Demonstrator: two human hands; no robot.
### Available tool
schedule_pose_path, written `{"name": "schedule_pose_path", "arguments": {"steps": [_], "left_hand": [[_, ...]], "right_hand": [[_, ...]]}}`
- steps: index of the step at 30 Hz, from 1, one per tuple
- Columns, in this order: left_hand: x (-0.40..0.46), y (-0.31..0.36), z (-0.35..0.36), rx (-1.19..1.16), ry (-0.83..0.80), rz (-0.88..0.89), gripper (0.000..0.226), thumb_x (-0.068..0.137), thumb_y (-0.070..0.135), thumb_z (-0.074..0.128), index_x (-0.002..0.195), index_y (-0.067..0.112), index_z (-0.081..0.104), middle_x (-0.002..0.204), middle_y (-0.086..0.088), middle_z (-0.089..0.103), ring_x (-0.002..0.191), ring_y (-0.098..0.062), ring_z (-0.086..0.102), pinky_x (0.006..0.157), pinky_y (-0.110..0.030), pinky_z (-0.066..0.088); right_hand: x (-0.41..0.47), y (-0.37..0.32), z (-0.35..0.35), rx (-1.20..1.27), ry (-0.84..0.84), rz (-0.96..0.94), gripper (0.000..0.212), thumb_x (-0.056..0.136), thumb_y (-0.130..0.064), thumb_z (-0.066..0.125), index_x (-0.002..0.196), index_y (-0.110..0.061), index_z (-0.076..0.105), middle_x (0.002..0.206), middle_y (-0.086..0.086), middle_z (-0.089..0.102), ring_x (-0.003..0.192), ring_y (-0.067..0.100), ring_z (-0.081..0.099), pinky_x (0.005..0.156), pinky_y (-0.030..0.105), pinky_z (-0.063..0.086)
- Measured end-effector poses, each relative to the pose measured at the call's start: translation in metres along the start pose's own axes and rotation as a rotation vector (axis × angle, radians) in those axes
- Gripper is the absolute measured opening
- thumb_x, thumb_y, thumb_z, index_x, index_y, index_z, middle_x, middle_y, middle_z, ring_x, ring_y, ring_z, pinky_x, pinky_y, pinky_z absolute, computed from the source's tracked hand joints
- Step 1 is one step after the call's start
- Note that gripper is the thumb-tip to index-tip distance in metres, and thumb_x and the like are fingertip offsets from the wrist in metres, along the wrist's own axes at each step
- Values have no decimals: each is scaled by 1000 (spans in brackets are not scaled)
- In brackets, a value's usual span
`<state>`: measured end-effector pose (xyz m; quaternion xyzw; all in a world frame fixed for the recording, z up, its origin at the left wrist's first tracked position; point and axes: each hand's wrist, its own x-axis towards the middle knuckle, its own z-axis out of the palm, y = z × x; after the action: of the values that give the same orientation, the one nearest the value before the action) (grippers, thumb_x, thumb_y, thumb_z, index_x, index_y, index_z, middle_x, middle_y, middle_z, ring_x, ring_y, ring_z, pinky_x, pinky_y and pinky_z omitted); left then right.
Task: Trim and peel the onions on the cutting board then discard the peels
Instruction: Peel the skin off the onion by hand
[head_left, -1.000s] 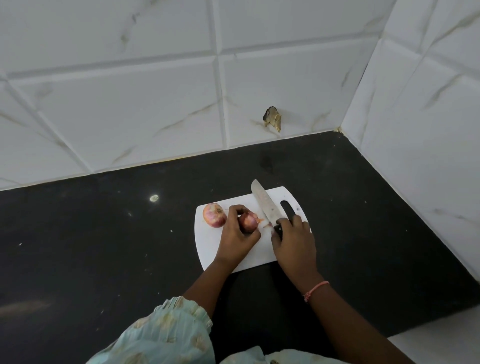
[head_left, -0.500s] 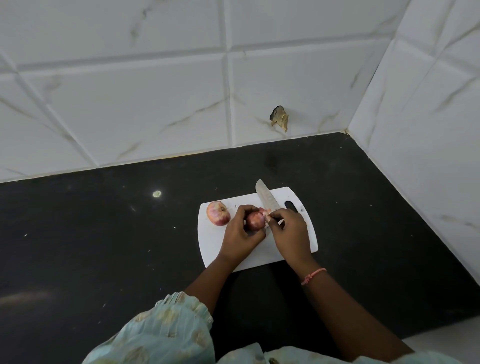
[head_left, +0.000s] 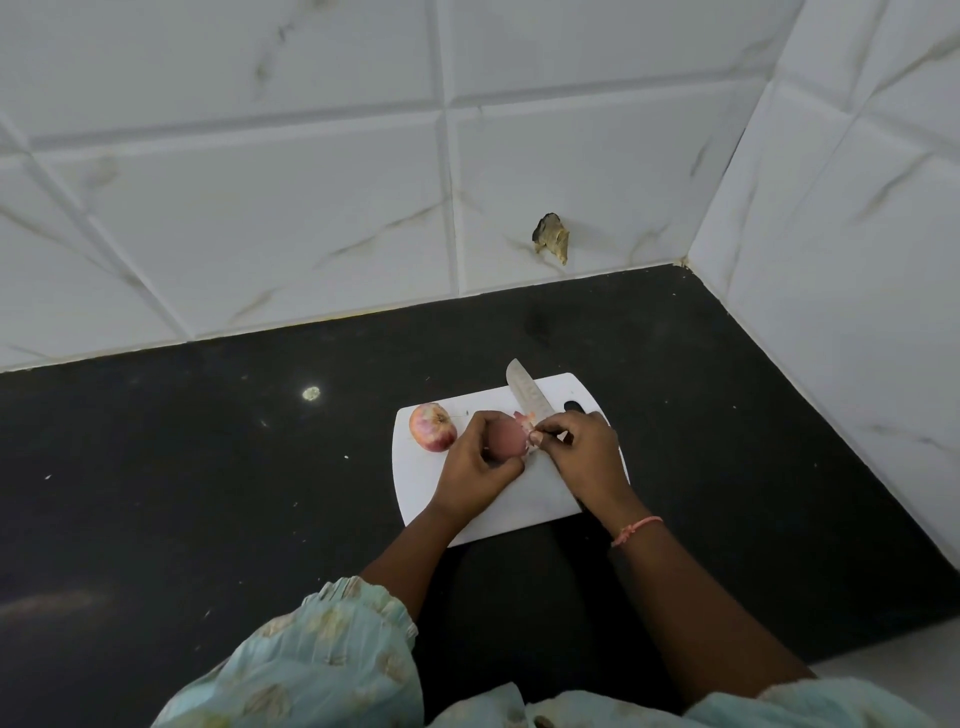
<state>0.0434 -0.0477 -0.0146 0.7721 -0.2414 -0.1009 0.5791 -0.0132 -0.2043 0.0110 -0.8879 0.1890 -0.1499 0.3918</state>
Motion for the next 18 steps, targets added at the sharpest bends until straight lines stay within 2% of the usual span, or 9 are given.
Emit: {"name": "schedule_pose_path", "arguments": {"steps": [3,7,11,15,18], "left_hand": [[1,-2,0,15,-20,-8,45,79,24,71,121,14,57,116,5,63,107,-9,61,85,-23,55],[1,0,1,10,-20,-13,42,79,27,69,119,17,58,114,8,63,106,-7,61,86,-20,53],[1,4,0,-6,-13,-21,41,79,25,69,118,18,59,113,11,62,106,-5,61,86,-17,52],[0,3,-1,18,-29,-6,42,78,21,72,117,15,59,112,13,63,105,-3,62,85,-15,51],[1,3,-2,32,-52,-13,41,79,19,73,117,17,58,112,14,62,105,-1,61,85,-14,51]], "right_hand": [[1,0,-9,36,-76,-9,9,81,-17,77,89,-19,76,86,-8,68,89,12,57,82,29,47],[0,-2,-9,-14,-73,-1,9,84,-19,74,93,-19,76,91,-4,68,91,14,56,84,33,48],[1,-3,-1,-4,-60,101,9,86,-23,72,94,-21,76,98,-1,70,94,20,63,88,40,50],[2,-6,2,-211,-45,131,12,90,-24,65,97,-24,74,106,-5,67,105,23,53,90,36,34],[2,-11,1,-271,-27,160,16,90,-20,62,98,-24,75,107,-5,66,106,25,50,91,37,31]]}}
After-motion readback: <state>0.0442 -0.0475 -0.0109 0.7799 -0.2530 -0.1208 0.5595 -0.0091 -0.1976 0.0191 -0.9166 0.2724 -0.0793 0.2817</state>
